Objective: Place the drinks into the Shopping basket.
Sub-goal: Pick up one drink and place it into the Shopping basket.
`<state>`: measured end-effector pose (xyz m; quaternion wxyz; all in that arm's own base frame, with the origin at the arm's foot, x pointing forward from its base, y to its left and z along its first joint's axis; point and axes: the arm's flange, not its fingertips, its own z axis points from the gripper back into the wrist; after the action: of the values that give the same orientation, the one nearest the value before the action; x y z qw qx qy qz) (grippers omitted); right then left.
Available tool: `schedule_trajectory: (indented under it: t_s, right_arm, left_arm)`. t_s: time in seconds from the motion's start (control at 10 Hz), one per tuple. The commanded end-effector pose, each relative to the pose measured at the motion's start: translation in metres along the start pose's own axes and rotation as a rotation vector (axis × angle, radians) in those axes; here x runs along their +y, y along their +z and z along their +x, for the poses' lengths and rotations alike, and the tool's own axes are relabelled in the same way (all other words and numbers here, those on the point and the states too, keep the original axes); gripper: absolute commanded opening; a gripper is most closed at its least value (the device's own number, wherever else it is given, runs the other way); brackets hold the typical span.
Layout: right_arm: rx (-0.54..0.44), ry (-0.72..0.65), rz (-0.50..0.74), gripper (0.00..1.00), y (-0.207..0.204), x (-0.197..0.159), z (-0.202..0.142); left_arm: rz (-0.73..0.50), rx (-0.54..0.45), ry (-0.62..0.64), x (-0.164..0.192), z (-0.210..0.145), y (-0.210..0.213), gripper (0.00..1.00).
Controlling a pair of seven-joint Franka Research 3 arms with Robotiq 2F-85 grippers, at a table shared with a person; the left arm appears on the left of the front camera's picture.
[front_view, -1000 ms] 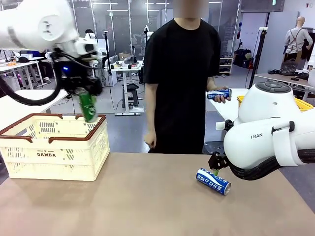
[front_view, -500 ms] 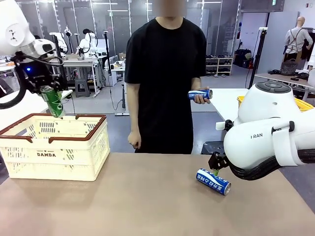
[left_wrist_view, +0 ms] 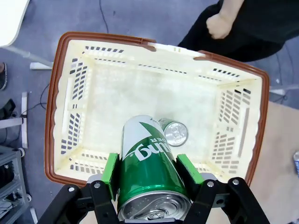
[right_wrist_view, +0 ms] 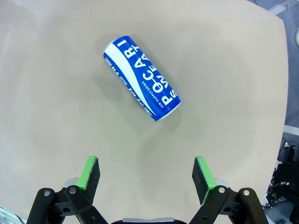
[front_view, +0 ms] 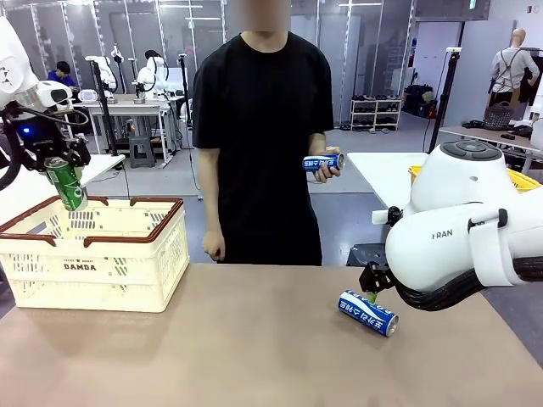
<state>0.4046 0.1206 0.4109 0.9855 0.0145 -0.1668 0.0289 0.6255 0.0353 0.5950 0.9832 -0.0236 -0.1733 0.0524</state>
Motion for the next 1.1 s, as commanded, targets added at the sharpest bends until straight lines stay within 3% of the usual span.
schedule_trajectory:
  t_s: [0.0, 0.5, 1.0]
  right_arm:
    - [-0.007, 0.008, -0.005, 1.0, -0.002, -0.001, -0.001]
    - [-0.007, 0.008, -0.005, 1.0, -0.002, -0.001, -0.001]
    - [-0.007, 0.008, -0.005, 1.0, -0.002, -0.001, -0.001]
  left_arm:
    - [0.002, 0.0, -0.004, -0.003, 0.0, 0.001, 0.61]
    - [0.0, 0.006, -0.002, -0.002, -0.001, -0.002, 0.61]
    - [-0.046, -0.005, -0.03, 0.003, 0.016, -0.068, 0.61]
